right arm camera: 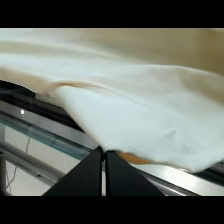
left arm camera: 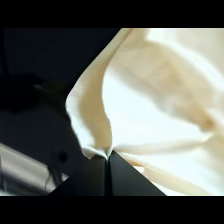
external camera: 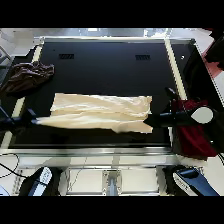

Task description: Fold the shirts.

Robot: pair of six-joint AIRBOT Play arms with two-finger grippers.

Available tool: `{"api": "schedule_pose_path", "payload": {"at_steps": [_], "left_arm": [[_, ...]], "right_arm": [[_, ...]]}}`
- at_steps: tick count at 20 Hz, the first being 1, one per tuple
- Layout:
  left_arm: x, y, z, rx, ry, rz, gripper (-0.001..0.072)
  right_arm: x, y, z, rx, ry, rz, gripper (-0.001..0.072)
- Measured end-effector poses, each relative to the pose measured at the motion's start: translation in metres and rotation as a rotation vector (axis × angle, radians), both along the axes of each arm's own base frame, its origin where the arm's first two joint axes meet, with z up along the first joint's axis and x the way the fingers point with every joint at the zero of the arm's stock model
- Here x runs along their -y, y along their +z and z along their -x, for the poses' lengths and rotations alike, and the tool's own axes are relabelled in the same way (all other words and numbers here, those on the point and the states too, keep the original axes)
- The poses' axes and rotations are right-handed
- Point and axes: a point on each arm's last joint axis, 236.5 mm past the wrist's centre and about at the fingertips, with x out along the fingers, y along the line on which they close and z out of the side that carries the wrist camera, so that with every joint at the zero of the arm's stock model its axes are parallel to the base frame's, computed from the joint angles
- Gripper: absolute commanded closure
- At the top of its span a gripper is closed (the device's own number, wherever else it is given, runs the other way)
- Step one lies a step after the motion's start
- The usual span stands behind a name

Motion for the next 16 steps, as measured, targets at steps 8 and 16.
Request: {"api": "schedule_pose_path", "payload": {"at_steps": [8, 16], "left_arm": [[0.013, 0.030, -0.124, 0.167, -0.117, -0.079, 0.0697], [0.016, -0.021, -0.212, 0.125, -0.154, -0.085, 0.0697]], "right_arm": [[0.007, -0.023, -0.095, 0.075, -0.086, 0.057, 0.0697], [0.006, -0.075, -0.180, 0.042, -0.108, 0.113, 0.0697]]}}
